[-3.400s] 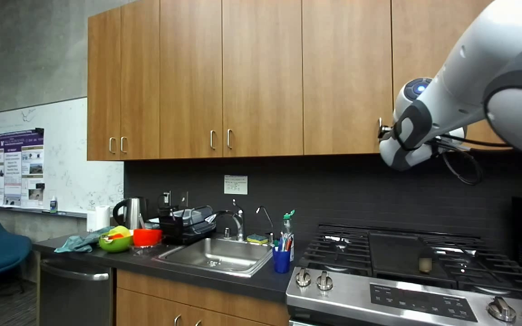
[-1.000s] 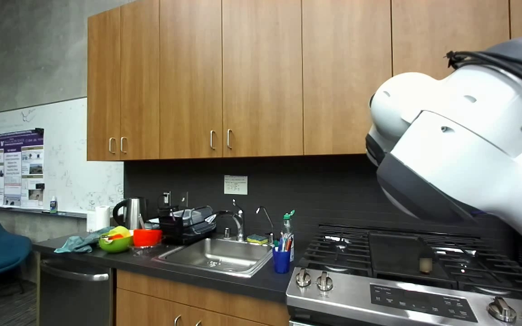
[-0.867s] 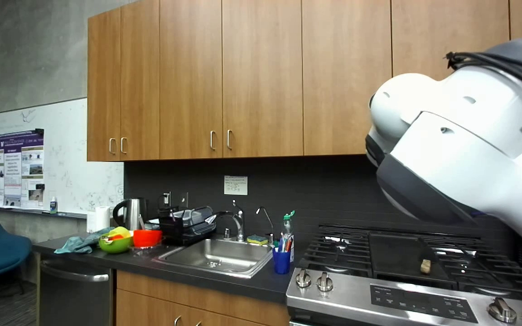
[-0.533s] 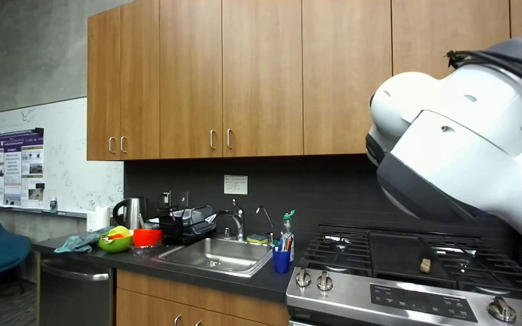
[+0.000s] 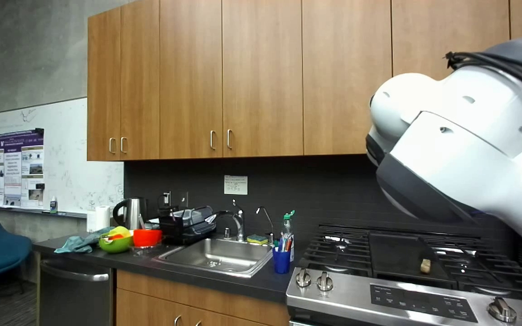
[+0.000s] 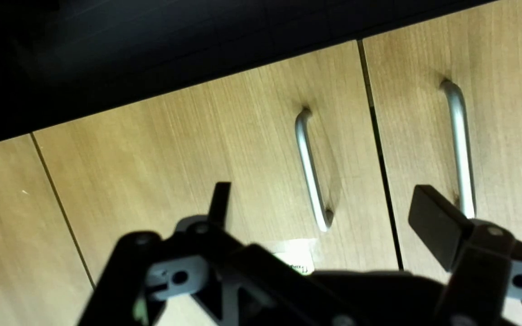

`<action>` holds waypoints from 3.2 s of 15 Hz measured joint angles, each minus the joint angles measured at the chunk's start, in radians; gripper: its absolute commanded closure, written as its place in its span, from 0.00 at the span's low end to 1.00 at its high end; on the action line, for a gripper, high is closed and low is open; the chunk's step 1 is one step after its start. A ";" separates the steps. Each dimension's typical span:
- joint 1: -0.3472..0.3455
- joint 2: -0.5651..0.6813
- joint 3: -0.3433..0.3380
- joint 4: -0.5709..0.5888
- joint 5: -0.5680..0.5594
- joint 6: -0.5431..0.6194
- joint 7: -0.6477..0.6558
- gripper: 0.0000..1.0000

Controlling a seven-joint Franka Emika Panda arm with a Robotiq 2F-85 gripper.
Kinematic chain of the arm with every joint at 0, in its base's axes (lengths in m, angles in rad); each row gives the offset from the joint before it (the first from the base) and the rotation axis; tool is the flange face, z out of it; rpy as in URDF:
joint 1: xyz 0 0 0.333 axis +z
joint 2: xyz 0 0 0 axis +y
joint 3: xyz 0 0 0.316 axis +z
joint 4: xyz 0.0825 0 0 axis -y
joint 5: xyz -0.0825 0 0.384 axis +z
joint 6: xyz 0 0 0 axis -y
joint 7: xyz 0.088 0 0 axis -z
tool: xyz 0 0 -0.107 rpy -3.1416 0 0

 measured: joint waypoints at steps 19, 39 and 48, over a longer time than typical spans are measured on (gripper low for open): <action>-0.198 0.051 0.084 0.088 0.000 0.132 -0.042 0.00; -0.432 0.076 0.210 0.275 0.000 0.172 -0.104 0.00; -0.485 0.076 0.238 0.297 0.000 0.187 -0.127 0.00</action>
